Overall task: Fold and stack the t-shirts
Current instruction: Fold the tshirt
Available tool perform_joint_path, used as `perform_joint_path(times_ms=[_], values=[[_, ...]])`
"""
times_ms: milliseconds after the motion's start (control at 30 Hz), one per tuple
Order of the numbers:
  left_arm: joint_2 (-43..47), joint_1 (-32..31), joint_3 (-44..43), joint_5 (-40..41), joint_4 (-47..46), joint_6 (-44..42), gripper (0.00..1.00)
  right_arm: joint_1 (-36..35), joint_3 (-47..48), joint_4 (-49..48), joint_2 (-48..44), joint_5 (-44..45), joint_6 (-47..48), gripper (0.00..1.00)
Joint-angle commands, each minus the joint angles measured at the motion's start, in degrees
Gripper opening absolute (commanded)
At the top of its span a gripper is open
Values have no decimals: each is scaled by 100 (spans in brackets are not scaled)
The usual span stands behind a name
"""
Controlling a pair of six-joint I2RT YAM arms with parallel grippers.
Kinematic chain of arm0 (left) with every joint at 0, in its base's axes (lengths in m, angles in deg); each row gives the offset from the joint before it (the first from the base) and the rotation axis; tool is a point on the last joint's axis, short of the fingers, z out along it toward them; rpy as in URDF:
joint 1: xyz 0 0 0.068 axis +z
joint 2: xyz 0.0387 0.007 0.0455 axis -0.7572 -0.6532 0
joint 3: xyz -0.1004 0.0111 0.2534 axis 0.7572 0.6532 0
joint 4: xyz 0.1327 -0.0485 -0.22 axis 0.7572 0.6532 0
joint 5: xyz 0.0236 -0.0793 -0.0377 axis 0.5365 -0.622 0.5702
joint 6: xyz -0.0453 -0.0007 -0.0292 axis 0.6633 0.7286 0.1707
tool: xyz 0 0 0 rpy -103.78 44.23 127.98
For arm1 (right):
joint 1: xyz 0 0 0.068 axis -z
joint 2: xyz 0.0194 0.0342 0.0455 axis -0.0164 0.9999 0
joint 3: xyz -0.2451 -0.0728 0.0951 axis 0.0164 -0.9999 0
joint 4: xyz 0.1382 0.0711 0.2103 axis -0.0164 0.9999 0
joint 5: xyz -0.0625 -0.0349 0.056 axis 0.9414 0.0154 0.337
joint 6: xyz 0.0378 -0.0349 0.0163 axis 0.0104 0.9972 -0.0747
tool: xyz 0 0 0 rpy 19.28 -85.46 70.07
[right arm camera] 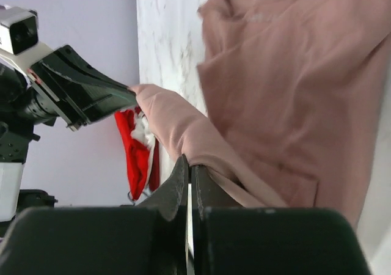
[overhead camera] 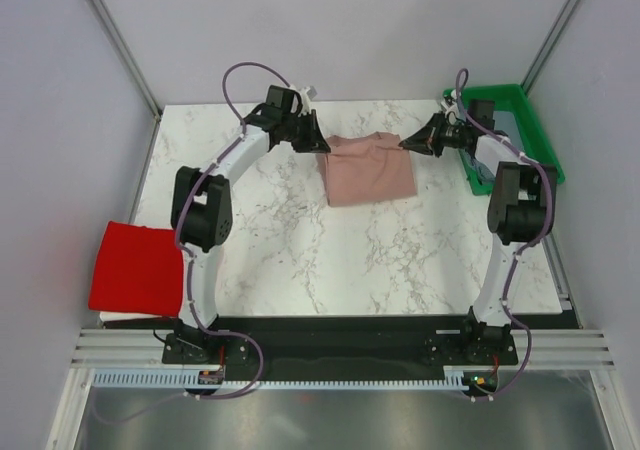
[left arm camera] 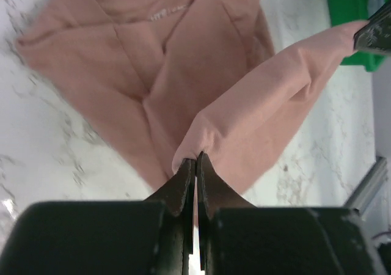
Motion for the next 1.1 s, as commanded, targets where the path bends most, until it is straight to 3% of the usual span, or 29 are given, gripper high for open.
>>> perform_joint_path(times_ms=[0, 67, 167, 233, 300, 333, 400, 467, 567, 767, 900, 1067], values=[[-820, 74, -1004, 204, -407, -417, 2, 0, 1252, -735, 1041, 106, -290, 1], [-1225, 91, -1383, 774, -652, -488, 2, -132, 2578, -675, 1911, 176, -159, 5], [-1357, 83, -1518, 1101, -855, -549, 2, -334, 4031, -384, 2678, 387, 79, 24], [-1270, 74, -1465, 1610, -908, -506, 16, -422, 4383, -637, 2837, 388, -35, 31], [-1077, 56, -1386, 2075, -952, -593, 33, -405, 4367, -823, 2733, 300, -124, 47], [-998, 56, -1325, 2156, -952, -637, 35, -361, 4219, -972, 2653, 221, -150, 47], [-674, 56, -1071, 2331, -908, -681, 53, -256, 3929, -1035, 2260, 133, -246, 47], [-401, 56, -895, 2420, -794, -751, 61, -107, 3402, -1263, 1986, 1, -221, 48], [22, 56, -543, 2360, -715, -831, 61, 78, 2822, -1254, 1669, -262, -246, 47], [49, 100, -401, 1096, -293, -1279, 61, 123, 1924, -1254, 1440, -394, -238, 47], [-127, 91, -323, -281, -231, -1148, 51, 17, 1845, -1246, 1649, -500, -229, 45], [-424, -163, -278, -901, -337, -884, 42, -150, 1853, -1254, 1861, -562, -176, 43]])
